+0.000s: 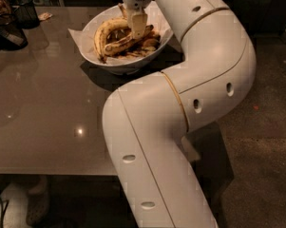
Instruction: Pick banana from white bowl
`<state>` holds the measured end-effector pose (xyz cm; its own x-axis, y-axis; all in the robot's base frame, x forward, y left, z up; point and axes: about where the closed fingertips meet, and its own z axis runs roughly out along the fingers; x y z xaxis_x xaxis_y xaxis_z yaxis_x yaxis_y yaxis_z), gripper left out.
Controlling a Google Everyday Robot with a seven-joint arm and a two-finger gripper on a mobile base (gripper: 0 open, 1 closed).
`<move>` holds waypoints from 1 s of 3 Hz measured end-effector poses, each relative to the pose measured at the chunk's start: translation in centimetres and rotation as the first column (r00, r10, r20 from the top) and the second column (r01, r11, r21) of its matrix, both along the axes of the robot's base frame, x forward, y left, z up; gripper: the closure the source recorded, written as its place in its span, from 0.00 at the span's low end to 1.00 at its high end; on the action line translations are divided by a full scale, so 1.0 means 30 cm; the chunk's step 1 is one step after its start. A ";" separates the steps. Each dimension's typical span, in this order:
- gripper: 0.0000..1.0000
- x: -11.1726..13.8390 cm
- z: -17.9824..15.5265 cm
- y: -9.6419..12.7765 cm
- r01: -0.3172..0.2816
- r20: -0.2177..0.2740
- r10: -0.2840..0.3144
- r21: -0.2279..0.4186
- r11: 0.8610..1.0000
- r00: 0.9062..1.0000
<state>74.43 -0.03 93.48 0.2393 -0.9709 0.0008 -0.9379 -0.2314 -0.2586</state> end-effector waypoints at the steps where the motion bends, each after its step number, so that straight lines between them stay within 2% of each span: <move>1: 0.56 0.003 -0.005 0.007 -0.007 -0.002 0.007 -0.014 1.000 1.000; 3: 0.55 0.010 -0.027 0.023 -0.036 -0.011 0.035 -0.047 0.998 0.999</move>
Offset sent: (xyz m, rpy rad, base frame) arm -0.0234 -0.0186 0.0163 -0.1360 0.2302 0.0232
